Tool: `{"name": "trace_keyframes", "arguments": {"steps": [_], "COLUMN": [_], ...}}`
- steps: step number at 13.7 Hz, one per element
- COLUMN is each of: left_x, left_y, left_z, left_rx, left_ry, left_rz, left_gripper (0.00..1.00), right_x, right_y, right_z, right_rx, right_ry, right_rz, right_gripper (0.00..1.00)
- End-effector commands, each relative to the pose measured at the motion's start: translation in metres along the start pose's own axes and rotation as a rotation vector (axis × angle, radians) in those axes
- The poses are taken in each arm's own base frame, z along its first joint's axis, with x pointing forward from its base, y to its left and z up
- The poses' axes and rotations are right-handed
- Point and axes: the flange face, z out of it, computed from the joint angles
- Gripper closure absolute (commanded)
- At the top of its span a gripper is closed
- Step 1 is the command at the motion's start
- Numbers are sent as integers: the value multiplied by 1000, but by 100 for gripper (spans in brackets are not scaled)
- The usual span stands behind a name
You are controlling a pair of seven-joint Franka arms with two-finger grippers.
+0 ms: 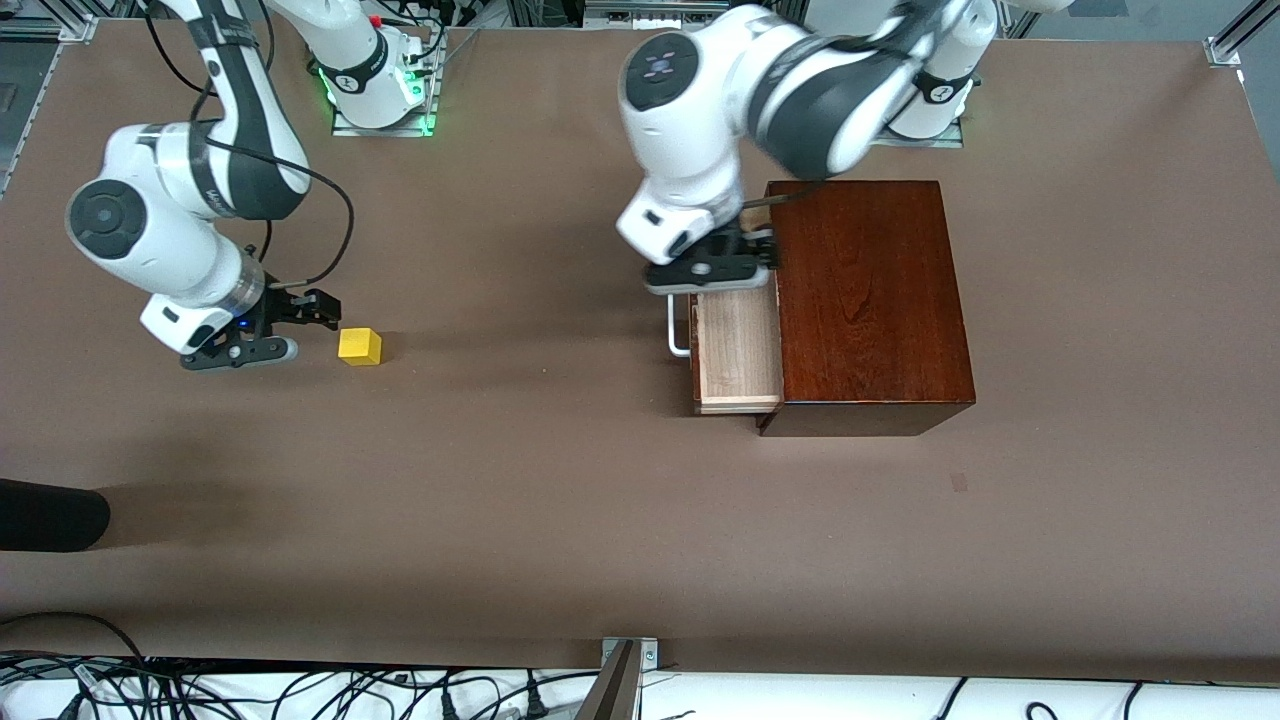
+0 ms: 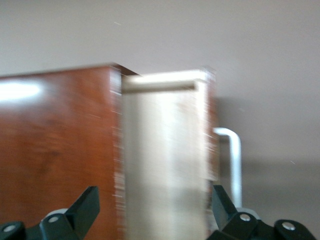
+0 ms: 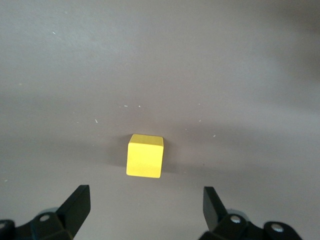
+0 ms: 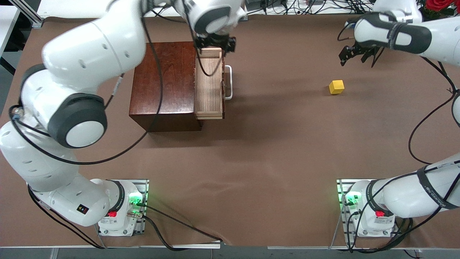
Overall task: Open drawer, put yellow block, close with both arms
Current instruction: 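Pull the drawer open with the left gripper while the right gripper reaches the cube, then grasp the yellow cube with the right gripper while the left gripper withdraws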
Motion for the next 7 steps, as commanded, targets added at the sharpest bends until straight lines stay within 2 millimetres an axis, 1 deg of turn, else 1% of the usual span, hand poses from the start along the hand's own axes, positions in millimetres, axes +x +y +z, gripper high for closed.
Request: {"name": "trace_keyframes", "arguments": {"steps": [1, 3, 4, 6, 7], "left_x": [23, 50, 63, 81, 88], "left_y": [-67, -135, -168, -219, -250], "left_z": [-20, -28, -26, -19, -18], "left_rx": [-28, -111, -152, -232, -242], "left_ry": [-31, -76, -93, -117, -101], "left_rz": [-10, -3, 1, 28, 66], "left_gripper": [0, 0, 0, 0, 0], "right_x": [-21, -17, -14, -11, -10], "right_y": [-1, -1, -1, 0, 0], "right_z": [30, 55, 66, 89, 100], "right_rx": [12, 0, -5, -16, -19], "right_ry": [50, 67, 75, 84, 93], "right_rz": [26, 29, 29, 38, 41], "right_gripper": [0, 0, 0, 0, 0]}}
